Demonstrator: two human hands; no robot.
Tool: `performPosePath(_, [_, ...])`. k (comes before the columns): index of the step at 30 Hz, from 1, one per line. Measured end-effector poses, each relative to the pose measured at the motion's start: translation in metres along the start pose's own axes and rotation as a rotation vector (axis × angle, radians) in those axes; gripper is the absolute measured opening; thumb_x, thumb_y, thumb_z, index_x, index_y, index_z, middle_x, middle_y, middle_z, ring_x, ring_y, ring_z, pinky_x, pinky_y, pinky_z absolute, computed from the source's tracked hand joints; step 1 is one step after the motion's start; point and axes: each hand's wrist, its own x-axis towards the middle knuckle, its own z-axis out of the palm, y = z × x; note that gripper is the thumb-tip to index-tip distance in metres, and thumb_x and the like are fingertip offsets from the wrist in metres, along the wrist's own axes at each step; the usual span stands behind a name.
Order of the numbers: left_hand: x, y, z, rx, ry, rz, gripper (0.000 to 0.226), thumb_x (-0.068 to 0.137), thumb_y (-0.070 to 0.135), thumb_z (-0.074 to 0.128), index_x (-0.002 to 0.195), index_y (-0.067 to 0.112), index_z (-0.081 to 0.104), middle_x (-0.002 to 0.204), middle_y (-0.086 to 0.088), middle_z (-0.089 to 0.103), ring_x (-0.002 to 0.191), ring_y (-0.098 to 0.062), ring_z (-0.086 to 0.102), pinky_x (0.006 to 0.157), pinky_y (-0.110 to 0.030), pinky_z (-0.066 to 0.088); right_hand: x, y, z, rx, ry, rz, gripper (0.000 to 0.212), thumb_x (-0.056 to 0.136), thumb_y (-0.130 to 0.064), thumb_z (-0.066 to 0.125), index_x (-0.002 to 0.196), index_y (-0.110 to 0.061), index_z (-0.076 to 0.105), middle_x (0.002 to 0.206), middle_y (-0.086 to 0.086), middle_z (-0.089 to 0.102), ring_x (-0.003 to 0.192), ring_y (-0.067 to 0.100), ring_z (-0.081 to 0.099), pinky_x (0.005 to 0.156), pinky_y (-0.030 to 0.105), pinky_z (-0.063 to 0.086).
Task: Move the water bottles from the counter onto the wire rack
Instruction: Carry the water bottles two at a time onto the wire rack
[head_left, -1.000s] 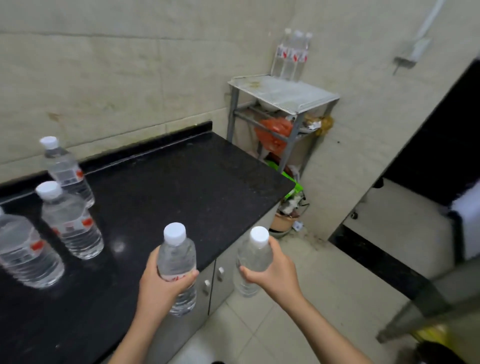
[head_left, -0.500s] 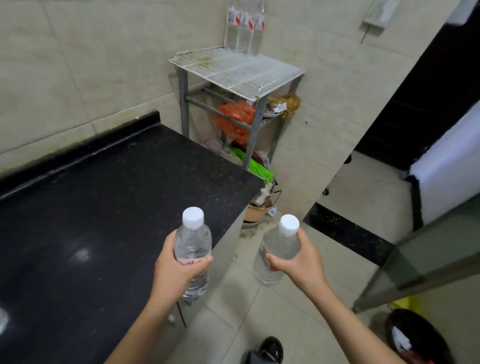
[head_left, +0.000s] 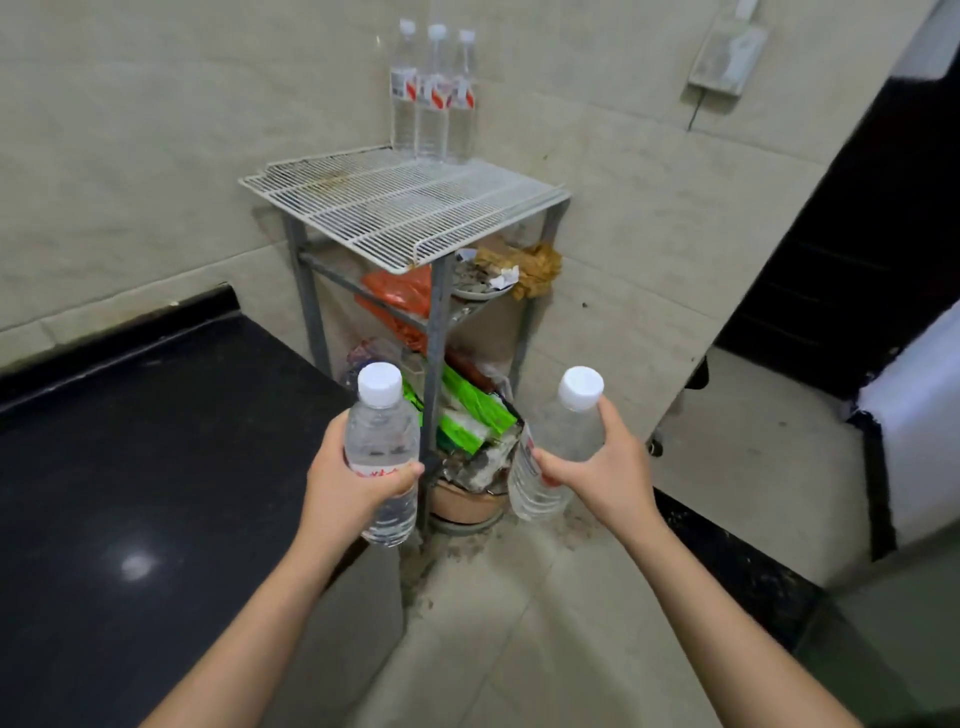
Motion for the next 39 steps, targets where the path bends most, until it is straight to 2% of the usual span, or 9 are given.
performPosePath(8, [0.067,0.037,0.081,-0.052,-0.019,0.038,0.076,0.035,0.040,0.076,0.107,0.024,0.056,0.100,0.005,0.067,0.090,-0.008,0.065,0.077,-0.029,0.051,0.114,0.005,-0.042,0.107,-0.055,-0.077,0.069,0.061,-0.025,0.082,0.122,-0.020,0.050,0.111,-0.003,0.063,0.104,0.015,0.059,0.084,0.029,0.046])
performPosePath(11, [0.104,0.057,0.101,-0.063,-0.045,0.091,0.066,0.033,0.039,0.075,0.096,0.030,0.057,0.092,0.009,0.068,0.077,0.006,0.064,0.071,-0.019,0.052,0.164,0.004,-0.047,0.141,-0.054,-0.114,0.077,0.050,-0.042,0.080,0.119,-0.020,0.054,0.110,-0.001,0.067,0.102,0.017,0.062,0.087,0.034,0.050])
performPosePath(13, [0.136,0.077,0.112,-0.072,-0.052,0.145,0.061,0.034,0.037,0.076,0.092,0.032,0.060,0.085,0.010,0.072,0.078,0.005,0.065,0.067,-0.013,0.052,0.202,-0.002,-0.049,0.145,-0.044,-0.171,0.085,0.043,-0.051,0.074,0.119,-0.021,0.054,0.111,-0.001,0.067,0.102,0.015,0.063,0.089,0.038,0.051])
performPosePath(16, [0.196,0.114,0.127,-0.105,-0.059,0.238,0.055,0.038,0.036,0.077,0.091,0.034,0.063,0.089,0.013,0.074,0.086,-0.005,0.069,0.071,-0.021,0.054,0.263,-0.020,-0.054,0.160,-0.001,-0.242,0.065,0.052,-0.032,0.084,0.111,-0.018,0.057,0.103,-0.004,0.067,0.096,0.013,0.063,0.089,0.038,0.052])
performPosePath(19, [0.258,0.149,0.142,-0.107,-0.029,0.319,0.066,0.041,0.038,0.079,0.105,0.029,0.061,0.102,0.004,0.071,0.095,-0.013,0.067,0.081,-0.034,0.054,0.326,-0.038,-0.057,0.213,0.068,-0.297,0.052,0.059,-0.018,0.083,0.104,-0.019,0.057,0.092,-0.009,0.065,0.088,0.010,0.064,0.085,0.035,0.053])
performPosePath(25, [0.366,0.186,0.170,-0.065,0.080,0.381,0.073,0.045,0.034,0.082,0.113,0.022,0.058,0.105,0.005,0.069,0.094,-0.011,0.066,0.081,-0.034,0.054,0.431,-0.054,-0.046,0.276,0.174,-0.350,0.057,0.060,-0.023,0.083,0.109,-0.014,0.056,0.096,-0.003,0.063,0.090,0.014,0.061,0.078,0.030,0.049])
performPosePath(29, [0.421,0.190,0.178,0.003,0.109,0.353,0.063,0.059,0.023,0.081,0.116,0.020,0.055,0.106,0.004,0.067,0.094,-0.010,0.064,0.079,-0.030,0.053,0.498,-0.064,-0.032,0.320,0.188,-0.359,0.074,0.049,-0.045,0.076,0.114,-0.014,0.055,0.101,-0.003,0.064,0.095,0.018,0.062,0.081,0.034,0.051])
performPosePath(32, [0.461,0.186,0.180,0.014,0.144,0.327,0.068,0.054,0.025,0.084,0.115,0.017,0.055,0.105,0.000,0.069,0.093,-0.016,0.066,0.082,-0.039,0.055,0.546,-0.072,-0.016,0.321,0.170,-0.378,0.068,0.052,-0.040,0.077,0.112,-0.016,0.056,0.099,-0.003,0.065,0.095,0.020,0.063,0.085,0.043,0.052])
performPosePath(39, [0.546,0.183,0.209,0.052,0.328,0.308,0.068,0.054,0.035,0.081,0.113,0.020,0.051,0.106,0.003,0.064,0.098,-0.018,0.063,0.087,-0.044,0.054,0.639,-0.091,0.031,0.329,0.040,-0.412,0.075,0.056,-0.043,0.078,0.122,-0.019,0.050,0.112,0.003,0.066,0.103,0.022,0.061,0.090,0.042,0.049])
